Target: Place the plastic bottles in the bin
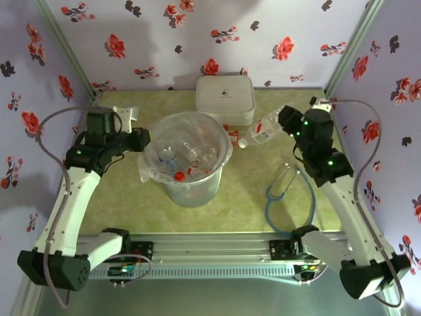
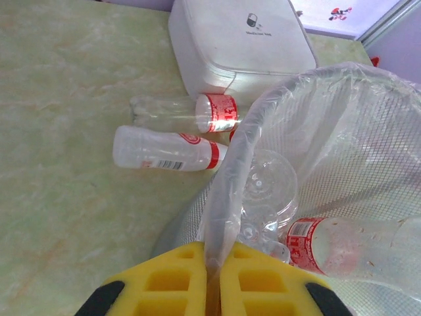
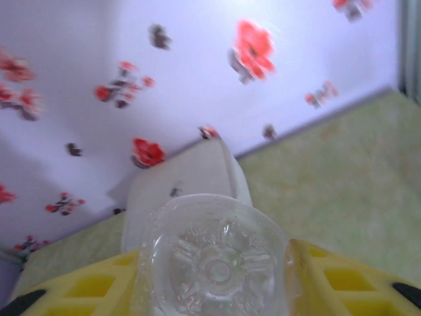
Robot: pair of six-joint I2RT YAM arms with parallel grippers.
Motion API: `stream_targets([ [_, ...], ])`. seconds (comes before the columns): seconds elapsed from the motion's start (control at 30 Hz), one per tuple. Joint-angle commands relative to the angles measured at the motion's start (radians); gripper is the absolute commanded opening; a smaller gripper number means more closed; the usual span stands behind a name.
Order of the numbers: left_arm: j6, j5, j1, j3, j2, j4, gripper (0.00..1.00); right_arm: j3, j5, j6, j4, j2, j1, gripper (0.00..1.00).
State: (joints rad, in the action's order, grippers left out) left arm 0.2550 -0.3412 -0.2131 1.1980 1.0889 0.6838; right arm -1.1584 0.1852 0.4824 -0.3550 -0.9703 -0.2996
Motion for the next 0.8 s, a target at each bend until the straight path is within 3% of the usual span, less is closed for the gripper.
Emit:
stream_targets([
  [0.0, -0.036, -0.069, -0.039, 0.007, 0.043, 0.074, 0.00, -0.107, -0.133, -0.238, 0.031, 0.013, -0.012, 0.37],
  [0.17, -0.030, -0.069, -0.079, 0.017, 0.067, 0.038, 0.00, -0.231, -0.319, -0.259, 0.161, -0.036, -0.065, 0.36],
  [0.4, -0.014, -0.069, -0.109, 0.018, 0.085, 0.013, 0.00, -0.323, -0.519, -0.276, 0.258, -0.163, -0.224, 0.37],
  [0.57, -0.019, -0.068, -0.118, 0.036, 0.106, 0.005, 0.00, -0.344, -0.574, -0.395, 0.134, -0.229, -0.332, 0.37],
  [0.77, -0.023, -0.069, -0.129, 0.061, 0.127, -0.001, 0.00, -0.374, -0.658, -0.516, -0.074, -0.291, -0.380, 0.37],
])
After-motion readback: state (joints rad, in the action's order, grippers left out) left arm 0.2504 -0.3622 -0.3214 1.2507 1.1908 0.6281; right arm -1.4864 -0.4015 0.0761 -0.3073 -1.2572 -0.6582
